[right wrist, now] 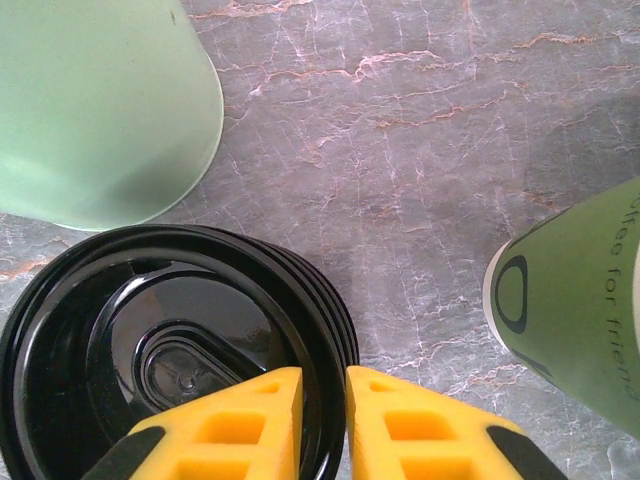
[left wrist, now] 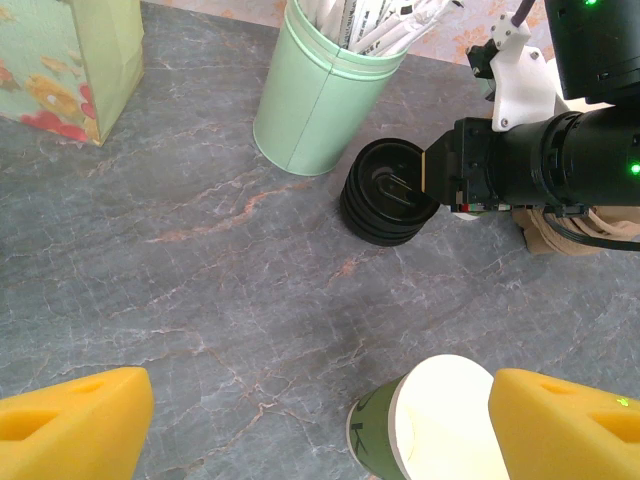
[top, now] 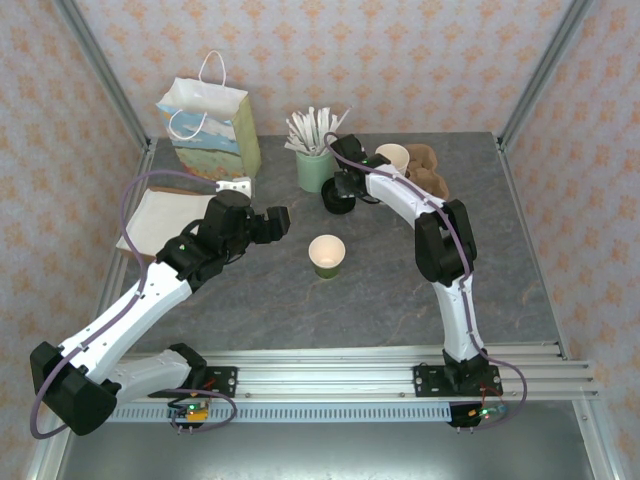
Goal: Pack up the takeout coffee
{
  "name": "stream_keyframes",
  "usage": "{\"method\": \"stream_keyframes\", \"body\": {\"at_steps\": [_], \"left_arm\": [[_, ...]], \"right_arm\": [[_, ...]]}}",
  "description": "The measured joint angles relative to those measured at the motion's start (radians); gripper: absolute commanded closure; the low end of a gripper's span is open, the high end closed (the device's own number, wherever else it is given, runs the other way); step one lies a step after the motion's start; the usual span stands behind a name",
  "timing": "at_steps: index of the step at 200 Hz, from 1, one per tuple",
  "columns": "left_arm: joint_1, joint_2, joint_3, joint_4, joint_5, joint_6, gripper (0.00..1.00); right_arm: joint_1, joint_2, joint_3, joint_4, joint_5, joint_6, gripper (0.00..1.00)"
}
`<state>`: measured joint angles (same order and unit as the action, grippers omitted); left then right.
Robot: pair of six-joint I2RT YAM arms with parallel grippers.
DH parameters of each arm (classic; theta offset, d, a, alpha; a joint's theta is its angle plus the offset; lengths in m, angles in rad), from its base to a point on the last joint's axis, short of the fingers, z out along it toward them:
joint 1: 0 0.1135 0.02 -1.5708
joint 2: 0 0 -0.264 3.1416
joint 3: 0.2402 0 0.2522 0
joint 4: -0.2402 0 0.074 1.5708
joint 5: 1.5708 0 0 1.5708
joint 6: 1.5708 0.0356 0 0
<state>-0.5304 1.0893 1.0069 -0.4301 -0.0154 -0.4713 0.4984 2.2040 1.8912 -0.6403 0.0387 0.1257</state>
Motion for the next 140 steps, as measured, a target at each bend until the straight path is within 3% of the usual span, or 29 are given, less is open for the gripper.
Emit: {"method": "stream_keyframes", "body": {"at_steps": [68, 140], "left_arm": [[0.000, 0.000, 0.000, 0.000, 0.000, 0.000, 0.12], [0.000, 0.000, 0.000, 0.000, 0.000, 0.000, 0.12]], "right_arm": [[0.000, 0.001, 0.007, -0.008, 0.004, 0.000, 0.78], [0.000, 0.017, 0.009, -0.017, 0.008, -0.001, 0.81]]}}
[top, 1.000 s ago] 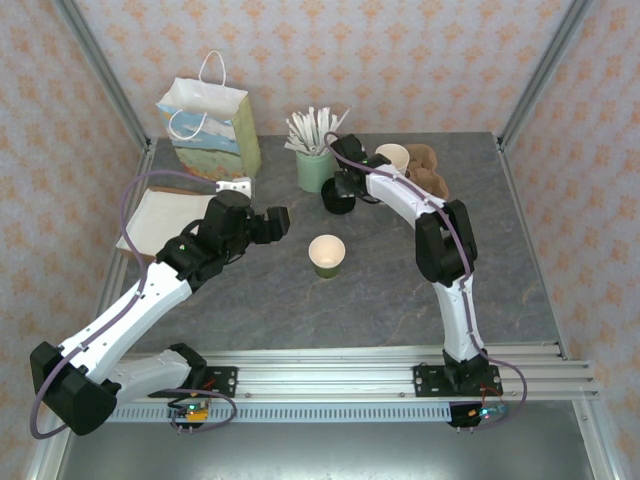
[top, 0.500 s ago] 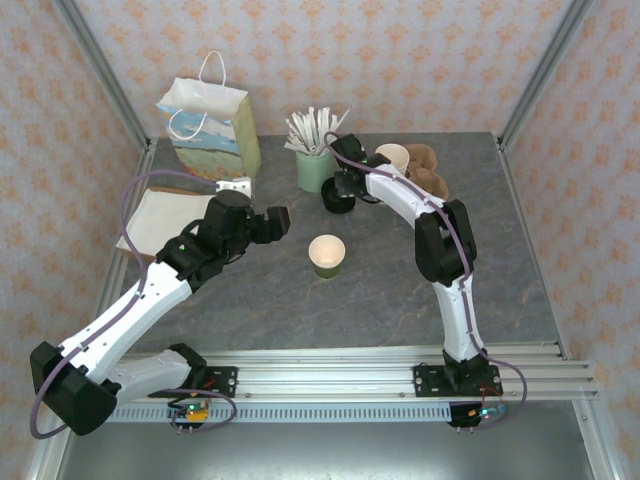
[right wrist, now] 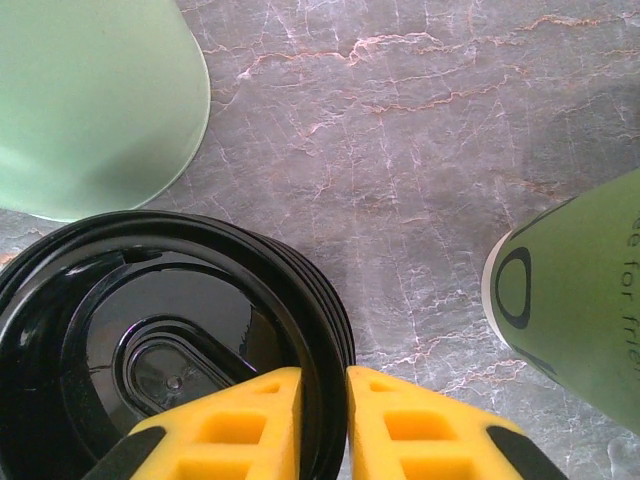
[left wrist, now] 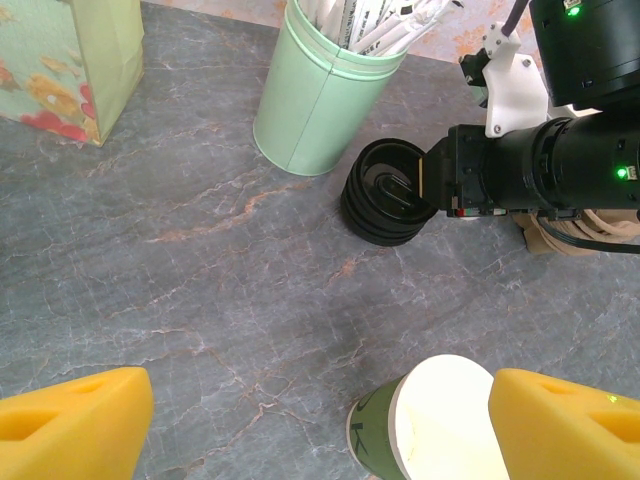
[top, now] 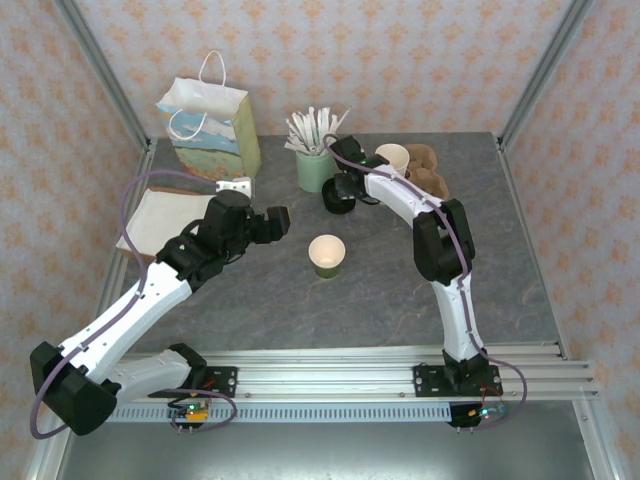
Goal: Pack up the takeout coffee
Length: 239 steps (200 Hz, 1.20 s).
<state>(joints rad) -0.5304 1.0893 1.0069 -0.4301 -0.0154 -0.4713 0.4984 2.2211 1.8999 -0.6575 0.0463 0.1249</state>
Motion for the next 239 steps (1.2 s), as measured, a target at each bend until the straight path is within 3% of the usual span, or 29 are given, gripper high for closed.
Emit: {"method": "stream_keyframes", "body": {"at_steps": [189, 239], "left_arm": [[0.000, 0.001, 0.000, 0.001, 0.000, 0.000, 0.12], [0.000, 0.044, 0.000, 0.008, 0.009, 0.000, 0.13]], "right_arm": [[-0.001, -0.050, 0.002, -0.032, -0.016, -0.025, 0.84], [-0.027, -0.104, -0.032, -0.012, -0.083, -0.011, 0.78]]}}
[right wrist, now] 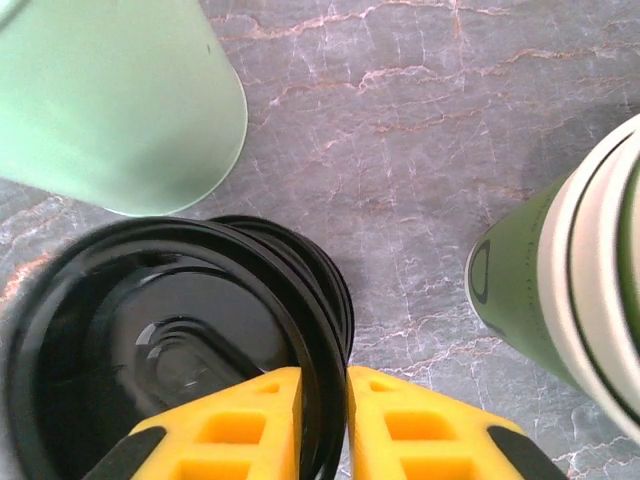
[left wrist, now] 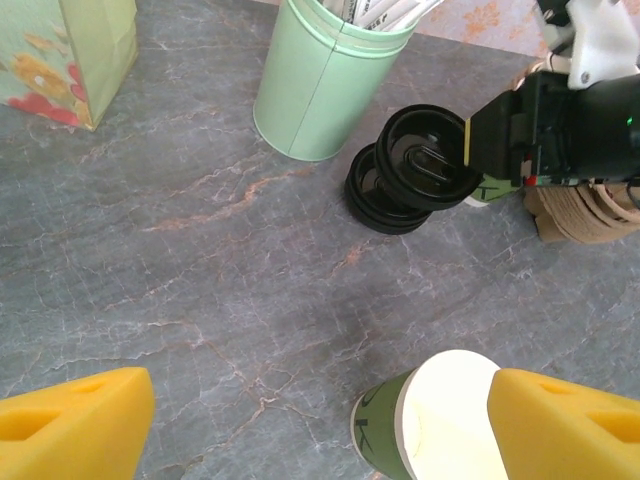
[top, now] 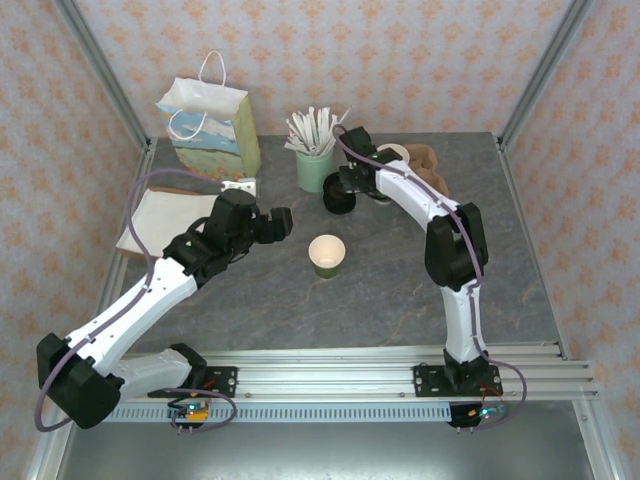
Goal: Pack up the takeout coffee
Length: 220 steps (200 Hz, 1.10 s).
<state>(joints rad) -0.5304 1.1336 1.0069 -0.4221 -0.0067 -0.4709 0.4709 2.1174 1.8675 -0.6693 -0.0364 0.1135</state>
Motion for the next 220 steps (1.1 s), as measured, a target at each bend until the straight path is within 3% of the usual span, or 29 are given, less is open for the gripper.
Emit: {"method": "stream_keyframes", "body": {"at_steps": [106, 171, 220], "left_arm": [[0.000, 0.003, -0.001, 0.008, 0.000, 0.000, 0.13], [0.000, 0.003, -0.001, 0.008, 0.000, 0.000, 0.13], [0.000, 0.003, -0.001, 0.008, 0.000, 0.000, 0.13]], "right_arm": [[-0.009, 0.049, 0.018, -0.005, 0.017, -0.011, 0.74], [0.009, 0.057, 0.024, -0.008, 0.006, -0.020, 0.64], [0.014, 0.077, 0.055, -0.009, 0.002, -0.029, 0.71]]}}
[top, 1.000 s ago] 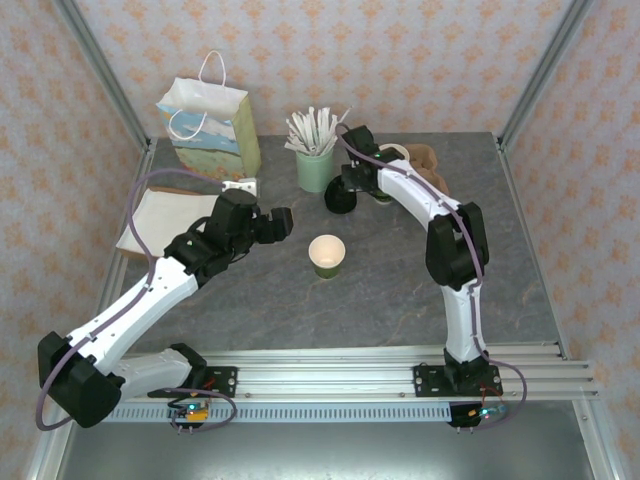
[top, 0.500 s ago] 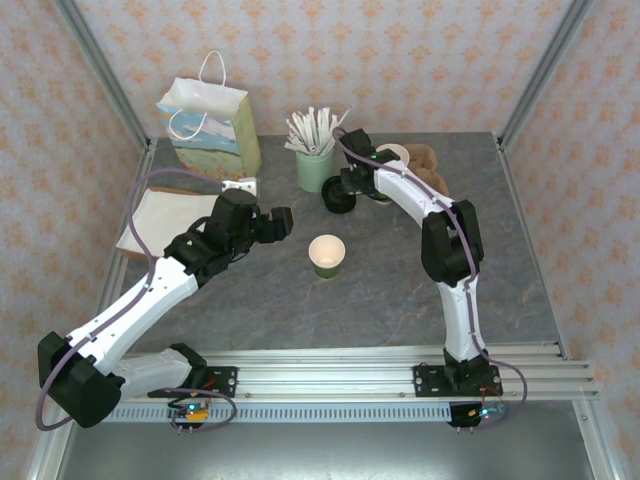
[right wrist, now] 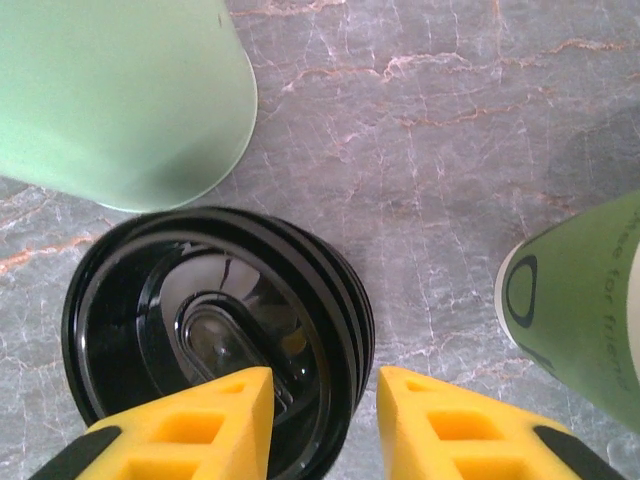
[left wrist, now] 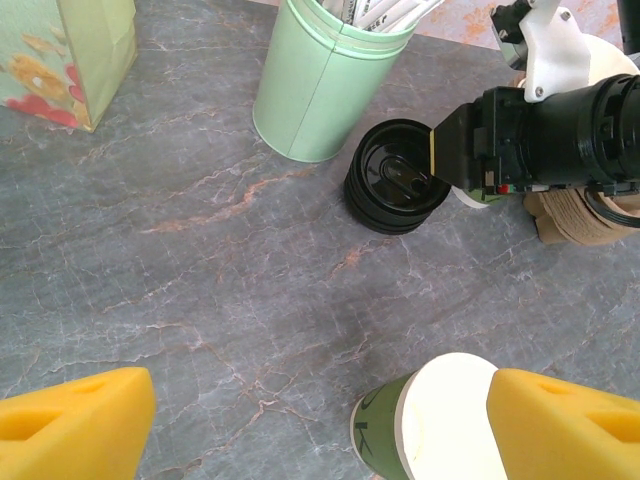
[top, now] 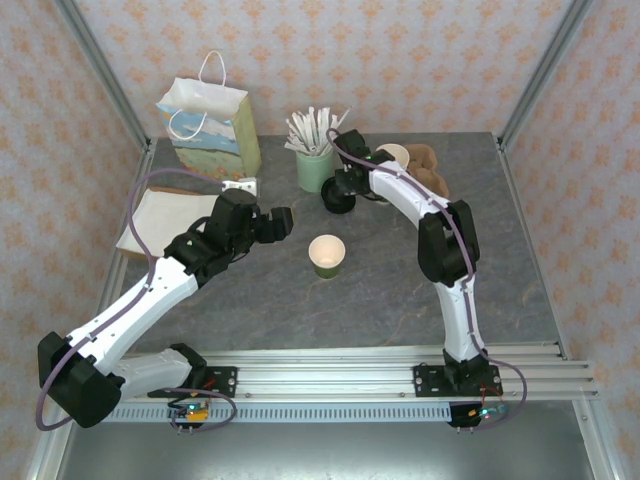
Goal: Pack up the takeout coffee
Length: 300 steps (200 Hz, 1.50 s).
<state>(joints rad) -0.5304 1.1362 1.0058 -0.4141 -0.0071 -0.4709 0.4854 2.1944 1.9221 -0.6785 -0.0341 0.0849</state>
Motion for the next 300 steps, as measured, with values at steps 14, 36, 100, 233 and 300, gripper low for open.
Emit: {"method": "stream_keyframes", "body": {"at_steps": [14, 36, 100, 233, 300], "left_arm": [[0.000, 0.000, 0.000, 0.000, 0.000, 0.000, 0.13], [0.000, 0.000, -0.001, 0.000, 0.000, 0.000, 0.13], [0.000, 0.000, -0.001, 0.000, 0.000, 0.000, 0.13], [0.000, 0.003, -0.001, 0.030, 0.018, -0.001, 0.14], [0.002, 0.014, 0.014, 0.030, 0.151, -0.020, 0.15]], "right_arm": [[0.000, 0.015, 0.013, -0.001, 0.000, -0.005, 0.74], [0.000, 0.034, 0.027, -0.006, 0.000, -0.008, 0.78], [0.000, 0.048, 0.039, -0.014, 0.001, -0.013, 0.87], [-0.016, -0.158, -0.060, 0.025, -0.075, 0.012, 0.92], [-0.007, -0.477, -0.473, 0.176, -0.227, 0.008, 0.92]]}}
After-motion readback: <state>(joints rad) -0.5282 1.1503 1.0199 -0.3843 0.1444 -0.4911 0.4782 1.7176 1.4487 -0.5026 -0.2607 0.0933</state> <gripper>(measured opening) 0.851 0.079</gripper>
